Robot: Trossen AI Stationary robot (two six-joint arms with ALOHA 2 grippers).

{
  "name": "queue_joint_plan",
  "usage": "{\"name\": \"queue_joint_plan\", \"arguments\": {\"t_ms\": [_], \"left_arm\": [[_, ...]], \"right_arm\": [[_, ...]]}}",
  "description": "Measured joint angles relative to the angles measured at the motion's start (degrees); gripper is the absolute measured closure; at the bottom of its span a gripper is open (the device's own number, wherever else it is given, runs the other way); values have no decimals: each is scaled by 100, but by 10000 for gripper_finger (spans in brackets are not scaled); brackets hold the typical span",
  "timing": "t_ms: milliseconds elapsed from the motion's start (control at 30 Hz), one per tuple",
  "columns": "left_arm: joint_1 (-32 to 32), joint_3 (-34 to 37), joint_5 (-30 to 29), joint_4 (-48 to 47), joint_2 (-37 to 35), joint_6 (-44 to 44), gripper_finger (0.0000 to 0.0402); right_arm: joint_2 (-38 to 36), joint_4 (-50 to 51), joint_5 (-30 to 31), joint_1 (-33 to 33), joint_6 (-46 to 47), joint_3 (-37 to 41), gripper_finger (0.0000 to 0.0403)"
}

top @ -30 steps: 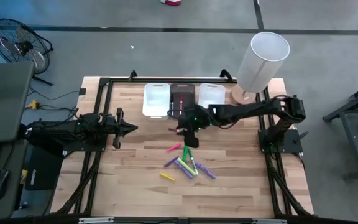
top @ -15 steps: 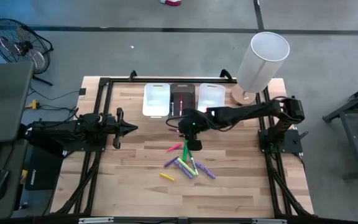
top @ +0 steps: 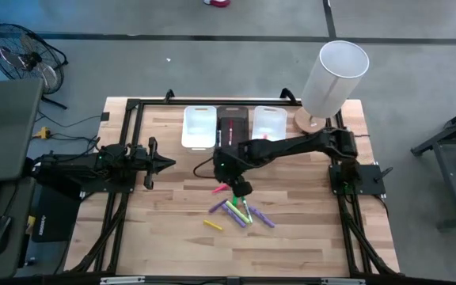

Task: Pick & Place Markers
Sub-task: Put the pink pen into the right white bin

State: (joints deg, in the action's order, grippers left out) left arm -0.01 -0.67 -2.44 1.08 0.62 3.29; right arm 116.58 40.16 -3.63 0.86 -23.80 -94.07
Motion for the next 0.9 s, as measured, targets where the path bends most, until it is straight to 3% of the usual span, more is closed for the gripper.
{"name": "queue_joint_plan", "arguments": {"t_ms": [367, 900], "left_arm": [[-1, 0, -2, 2, 0, 0, 400], [0, 0, -4, 2, 0, 0, 400]], "right_arm": [[1030, 480, -197, -2, -140, -602, 247], [1154, 325, -348, 60, -215, -222, 252]]}}
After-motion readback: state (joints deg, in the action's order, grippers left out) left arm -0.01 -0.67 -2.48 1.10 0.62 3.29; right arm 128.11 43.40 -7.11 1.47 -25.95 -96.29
